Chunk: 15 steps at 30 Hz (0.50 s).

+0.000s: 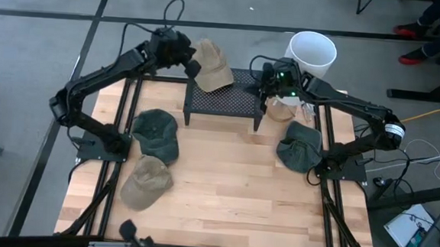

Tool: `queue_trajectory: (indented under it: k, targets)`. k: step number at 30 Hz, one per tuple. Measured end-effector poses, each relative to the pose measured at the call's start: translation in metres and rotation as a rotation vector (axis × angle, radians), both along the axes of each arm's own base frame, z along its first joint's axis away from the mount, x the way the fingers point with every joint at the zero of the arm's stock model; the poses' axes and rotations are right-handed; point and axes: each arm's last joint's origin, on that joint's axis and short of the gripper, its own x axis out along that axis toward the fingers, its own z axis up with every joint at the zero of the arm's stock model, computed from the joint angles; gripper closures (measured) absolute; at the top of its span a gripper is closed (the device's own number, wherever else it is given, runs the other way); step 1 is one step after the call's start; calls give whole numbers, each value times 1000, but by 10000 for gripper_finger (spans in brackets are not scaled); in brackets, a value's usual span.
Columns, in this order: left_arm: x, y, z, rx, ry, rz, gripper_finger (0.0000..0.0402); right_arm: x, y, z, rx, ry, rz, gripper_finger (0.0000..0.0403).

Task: Pick & Place hat
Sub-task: Put the right brown cap on the shelf

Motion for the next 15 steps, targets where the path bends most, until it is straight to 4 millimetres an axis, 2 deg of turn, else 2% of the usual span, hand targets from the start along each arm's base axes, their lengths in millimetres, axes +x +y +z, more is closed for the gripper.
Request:
queue_trajectory:
  k: [4,9,12,15]
  targets:
    - [0,19,-9,-117,-118,-52,355,0,1,0,5,-2,11,395]
    - [8,42,-35,-216,-103,-10,270,0,0,0,6,-3,10,395]
    - [16,51,-46,-195,-73,5,220,0,1,-1,9,4,10,395]
    - [20,53,-48,-131,-27,-17,186,-1,1,-1,14,13,10,395]
